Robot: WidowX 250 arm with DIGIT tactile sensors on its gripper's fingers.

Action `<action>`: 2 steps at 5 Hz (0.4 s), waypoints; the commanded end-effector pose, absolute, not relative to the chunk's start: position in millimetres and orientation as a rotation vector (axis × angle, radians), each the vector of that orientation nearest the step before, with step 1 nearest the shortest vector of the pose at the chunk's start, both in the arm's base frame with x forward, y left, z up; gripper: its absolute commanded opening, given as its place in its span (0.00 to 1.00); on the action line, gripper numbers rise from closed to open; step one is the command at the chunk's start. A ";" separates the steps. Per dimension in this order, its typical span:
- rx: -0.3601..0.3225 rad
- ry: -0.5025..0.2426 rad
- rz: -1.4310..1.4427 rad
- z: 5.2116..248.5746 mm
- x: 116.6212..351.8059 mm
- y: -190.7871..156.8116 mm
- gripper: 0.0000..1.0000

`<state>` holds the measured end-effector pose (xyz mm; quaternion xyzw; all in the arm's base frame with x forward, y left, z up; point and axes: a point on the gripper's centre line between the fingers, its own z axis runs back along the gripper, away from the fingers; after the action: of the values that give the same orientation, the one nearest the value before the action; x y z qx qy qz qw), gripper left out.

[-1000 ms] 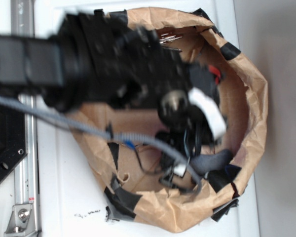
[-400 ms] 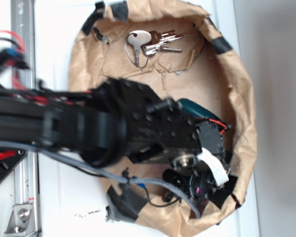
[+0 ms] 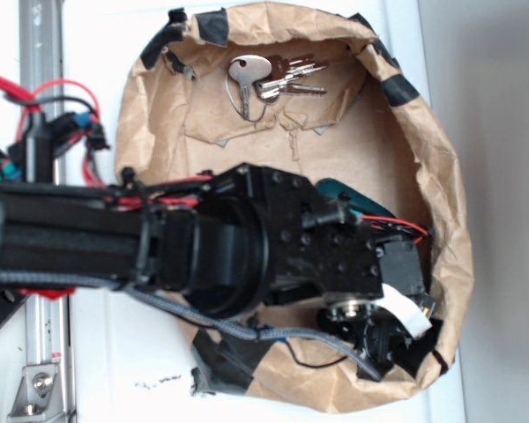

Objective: Grab the gray animal.

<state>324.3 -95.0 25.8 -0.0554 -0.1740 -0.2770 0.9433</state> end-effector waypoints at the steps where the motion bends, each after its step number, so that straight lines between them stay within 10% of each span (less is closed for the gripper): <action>1: -0.110 -0.265 -0.297 89.9 313.8 -66.3 0.00; 2: -0.063 -0.233 -0.179 116.5 295.1 -34.4 0.00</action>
<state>286.1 -30.4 95.4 -0.0357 -0.0874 -0.1014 0.9904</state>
